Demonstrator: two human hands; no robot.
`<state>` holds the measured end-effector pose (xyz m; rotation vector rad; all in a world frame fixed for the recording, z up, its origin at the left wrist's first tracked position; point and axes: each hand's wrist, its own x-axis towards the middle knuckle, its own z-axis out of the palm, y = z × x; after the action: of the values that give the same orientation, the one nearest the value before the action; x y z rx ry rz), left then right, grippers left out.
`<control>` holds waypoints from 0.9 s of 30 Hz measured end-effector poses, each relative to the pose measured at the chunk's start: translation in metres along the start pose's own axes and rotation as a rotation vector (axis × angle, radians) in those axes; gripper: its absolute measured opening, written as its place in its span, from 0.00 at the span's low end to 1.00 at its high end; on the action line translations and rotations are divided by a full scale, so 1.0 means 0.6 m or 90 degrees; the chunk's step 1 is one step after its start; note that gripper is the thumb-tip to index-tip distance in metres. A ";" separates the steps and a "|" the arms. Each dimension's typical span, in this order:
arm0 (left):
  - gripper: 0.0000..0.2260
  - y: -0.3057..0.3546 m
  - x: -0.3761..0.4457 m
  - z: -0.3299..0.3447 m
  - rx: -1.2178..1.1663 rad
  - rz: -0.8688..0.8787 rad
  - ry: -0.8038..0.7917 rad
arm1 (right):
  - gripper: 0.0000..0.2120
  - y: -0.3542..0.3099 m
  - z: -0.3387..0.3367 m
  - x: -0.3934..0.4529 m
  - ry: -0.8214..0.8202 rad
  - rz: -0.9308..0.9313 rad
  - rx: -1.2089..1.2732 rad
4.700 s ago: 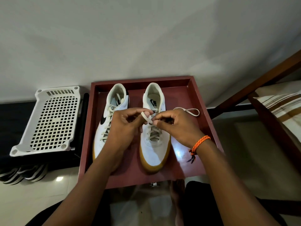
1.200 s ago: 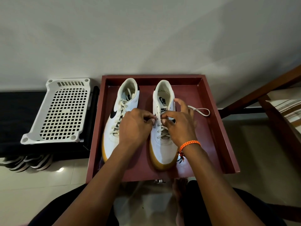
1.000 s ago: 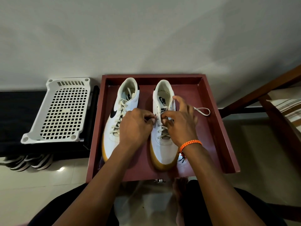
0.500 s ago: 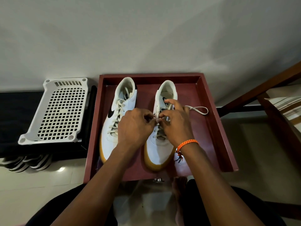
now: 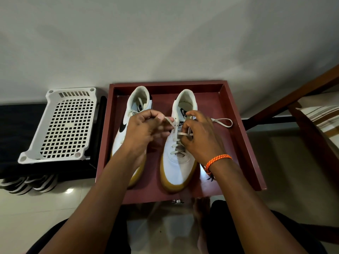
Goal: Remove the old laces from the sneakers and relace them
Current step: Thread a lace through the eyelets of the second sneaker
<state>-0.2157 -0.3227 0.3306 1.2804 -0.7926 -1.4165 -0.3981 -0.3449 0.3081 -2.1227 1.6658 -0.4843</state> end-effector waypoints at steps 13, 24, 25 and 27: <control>0.16 -0.057 0.006 0.013 0.733 0.218 0.046 | 0.06 0.011 0.006 -0.001 -0.006 -0.026 0.023; 0.15 -0.002 0.003 0.003 -0.025 0.047 -0.072 | 0.07 0.015 0.000 -0.002 -0.017 -0.030 0.006; 0.15 0.002 0.000 0.002 -0.059 0.041 -0.082 | 0.07 0.015 -0.001 -0.002 -0.019 -0.028 0.004; 0.15 0.010 -0.002 -0.006 -0.150 0.034 -0.091 | 0.07 0.016 -0.001 -0.002 -0.022 -0.032 -0.004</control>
<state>-0.2109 -0.3228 0.3356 0.9809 -0.7245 -1.5210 -0.4065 -0.3460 0.3038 -2.1698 1.6006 -0.4547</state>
